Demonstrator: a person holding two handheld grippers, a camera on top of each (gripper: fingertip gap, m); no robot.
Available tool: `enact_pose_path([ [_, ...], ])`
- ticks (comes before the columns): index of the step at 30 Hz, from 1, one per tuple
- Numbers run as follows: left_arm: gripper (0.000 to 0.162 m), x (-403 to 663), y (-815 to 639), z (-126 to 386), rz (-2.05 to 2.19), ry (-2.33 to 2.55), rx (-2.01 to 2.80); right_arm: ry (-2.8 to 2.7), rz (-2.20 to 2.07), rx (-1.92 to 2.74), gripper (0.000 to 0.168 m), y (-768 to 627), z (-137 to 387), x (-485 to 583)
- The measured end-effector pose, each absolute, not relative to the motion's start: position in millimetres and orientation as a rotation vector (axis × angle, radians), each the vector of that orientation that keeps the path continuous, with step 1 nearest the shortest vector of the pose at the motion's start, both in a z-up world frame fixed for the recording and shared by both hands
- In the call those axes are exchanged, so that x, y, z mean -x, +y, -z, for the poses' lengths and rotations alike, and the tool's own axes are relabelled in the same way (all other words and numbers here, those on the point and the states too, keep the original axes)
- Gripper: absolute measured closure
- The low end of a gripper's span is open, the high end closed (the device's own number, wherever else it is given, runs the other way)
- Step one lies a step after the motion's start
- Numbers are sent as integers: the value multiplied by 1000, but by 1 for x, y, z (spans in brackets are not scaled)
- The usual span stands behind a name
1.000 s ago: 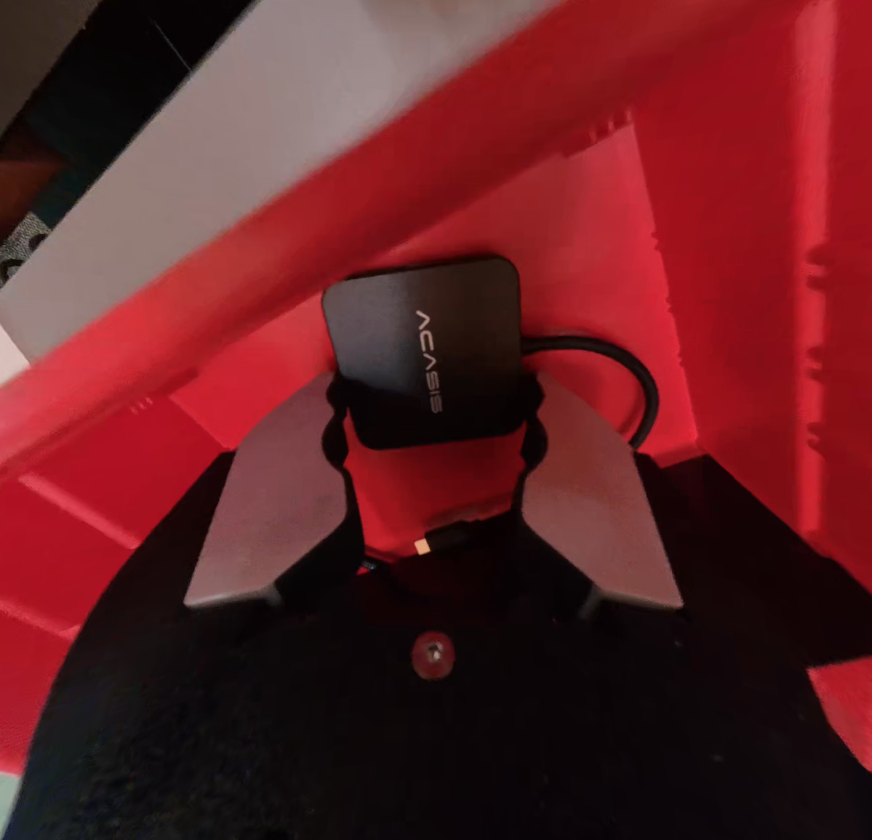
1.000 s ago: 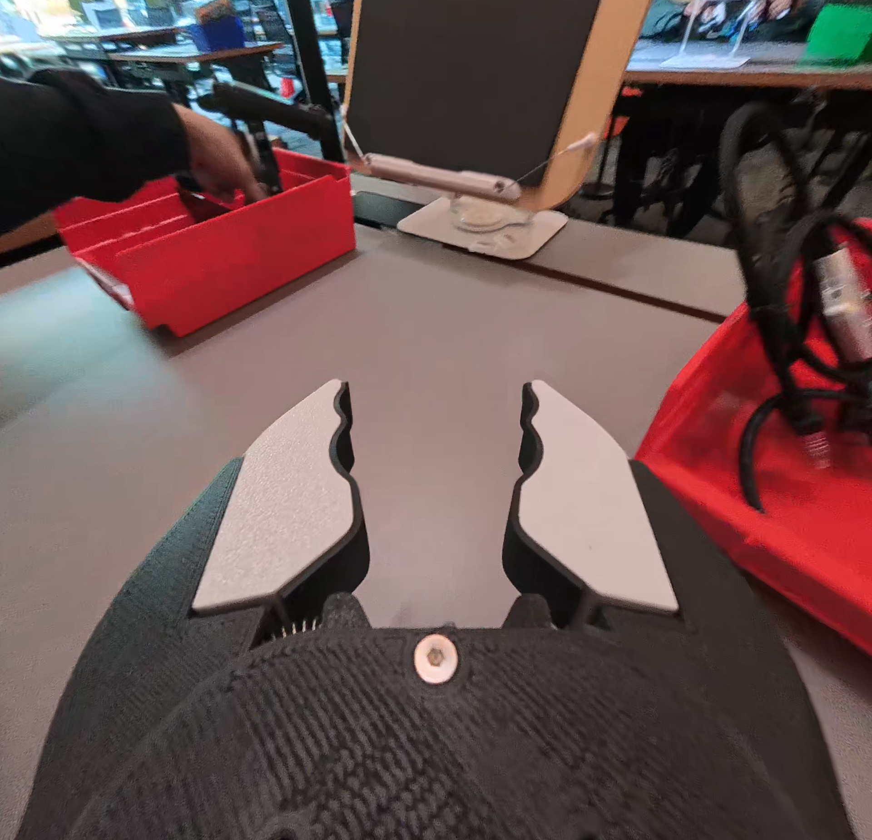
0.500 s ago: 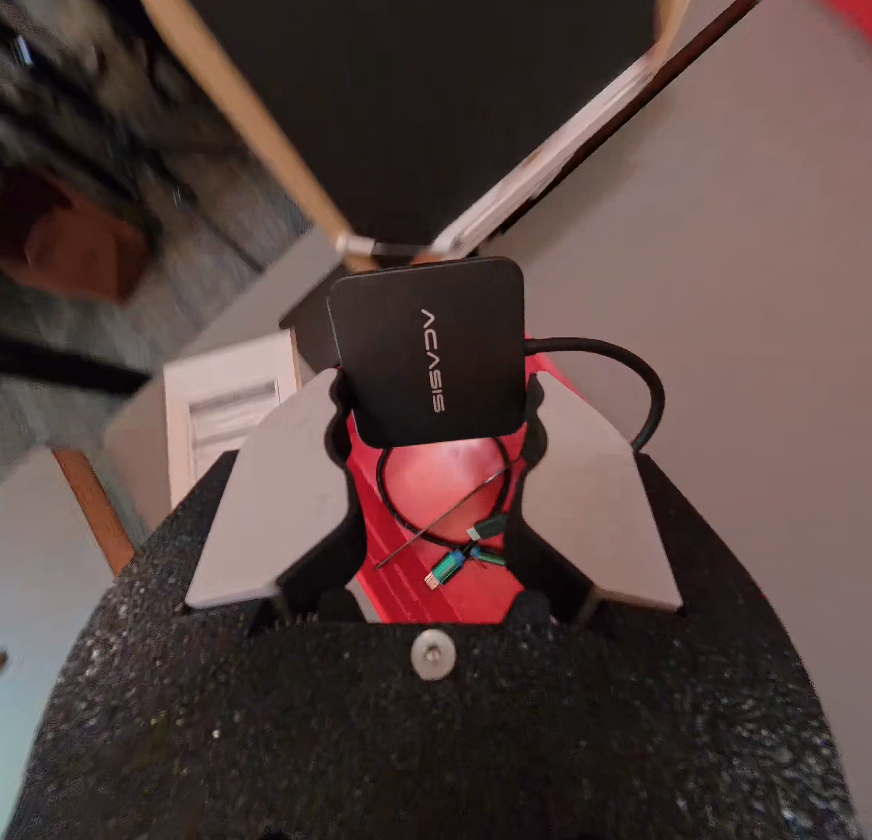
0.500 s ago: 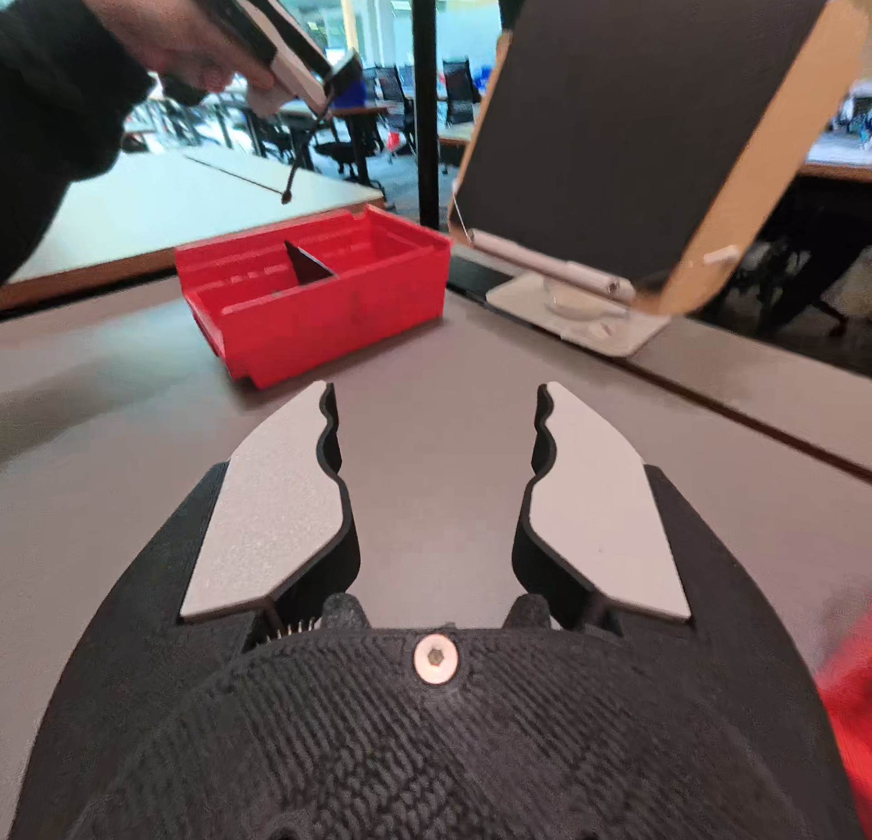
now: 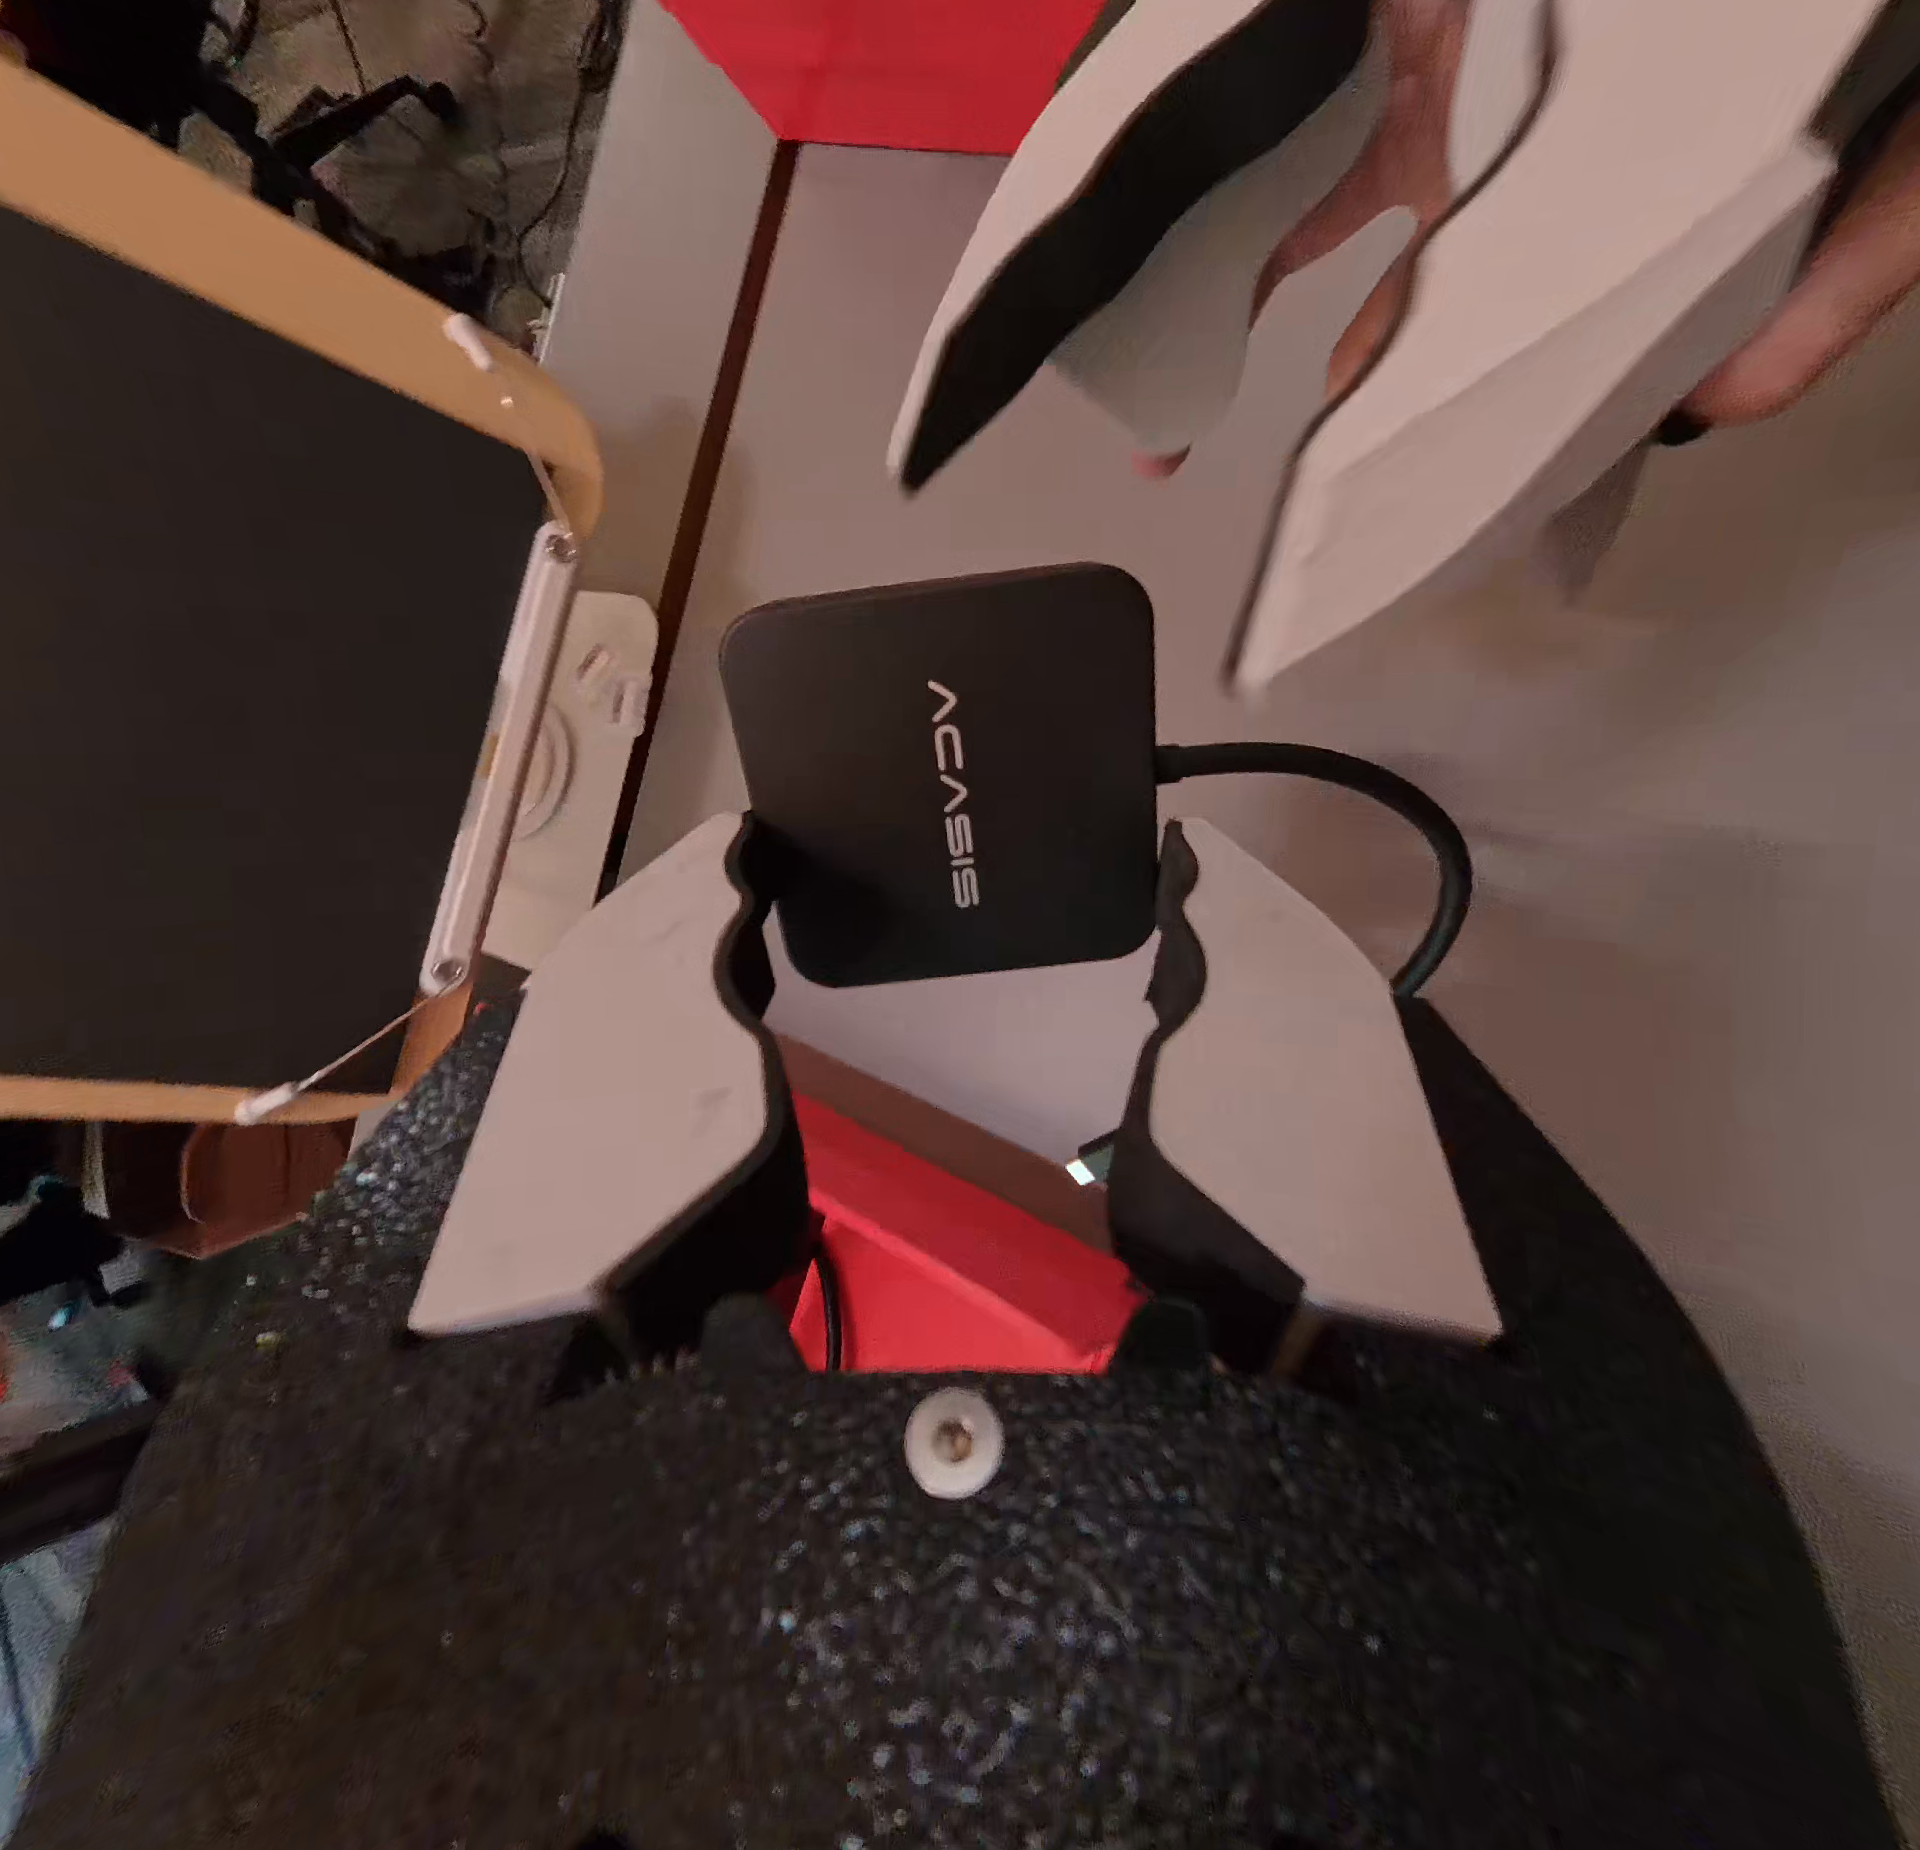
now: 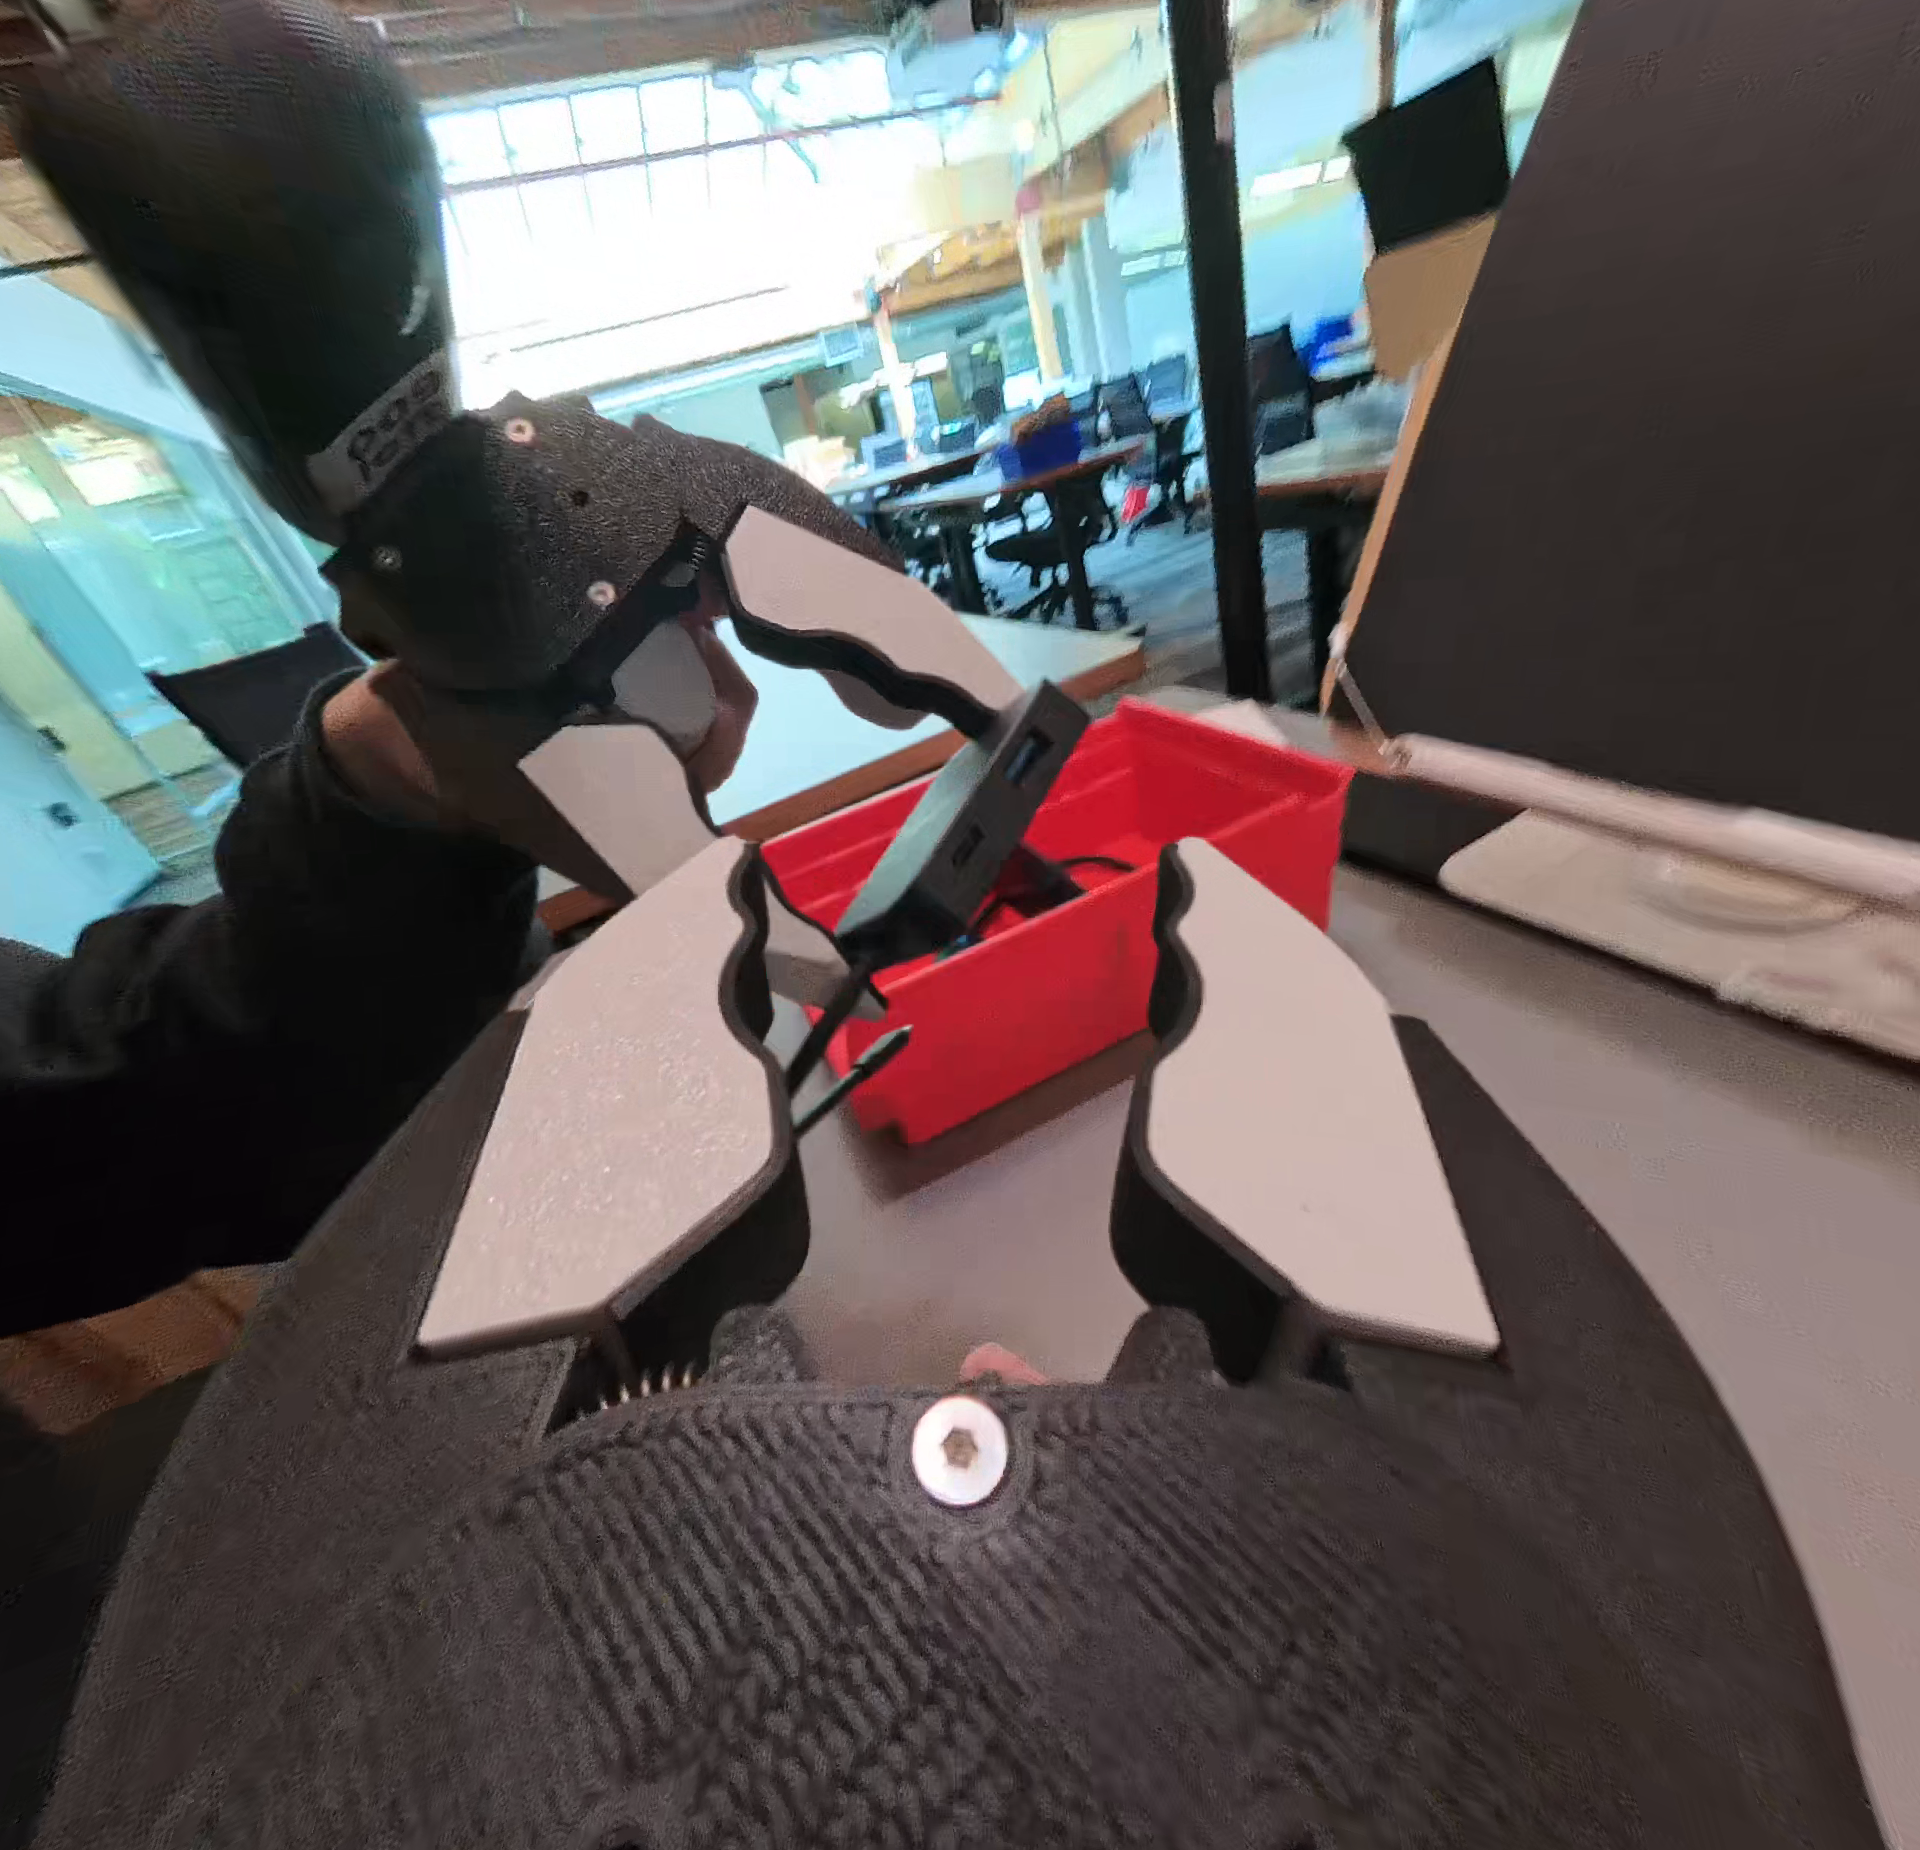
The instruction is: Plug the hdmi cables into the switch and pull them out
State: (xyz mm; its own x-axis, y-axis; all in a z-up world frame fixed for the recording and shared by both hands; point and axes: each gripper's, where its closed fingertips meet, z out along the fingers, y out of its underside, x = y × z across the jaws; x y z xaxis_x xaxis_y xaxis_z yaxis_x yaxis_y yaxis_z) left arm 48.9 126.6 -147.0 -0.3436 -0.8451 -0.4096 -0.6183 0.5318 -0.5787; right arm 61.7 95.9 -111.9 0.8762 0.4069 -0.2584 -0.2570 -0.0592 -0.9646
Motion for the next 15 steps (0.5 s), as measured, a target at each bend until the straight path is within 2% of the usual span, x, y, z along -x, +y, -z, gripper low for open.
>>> enact_pose_path([
  [2, 91, -55, 111, 160, 411, 2134, 1115, -96, -616, 1578, 103, 94, 127, -58],
  [5, 91, -60, 89, 171, 438, 2212, 1024, -28, -710, 1589, 136, 90, 139, -59],
  [13, 94, -77, 77, 156, 447, 2092, 868, 186, -1099, 1372, 154, 79, 130, -79],
  [15, 89, -76, 79, 150, 469, 2024, 837, 232, -1146, 1316, 155, 76, 127, -88],
])
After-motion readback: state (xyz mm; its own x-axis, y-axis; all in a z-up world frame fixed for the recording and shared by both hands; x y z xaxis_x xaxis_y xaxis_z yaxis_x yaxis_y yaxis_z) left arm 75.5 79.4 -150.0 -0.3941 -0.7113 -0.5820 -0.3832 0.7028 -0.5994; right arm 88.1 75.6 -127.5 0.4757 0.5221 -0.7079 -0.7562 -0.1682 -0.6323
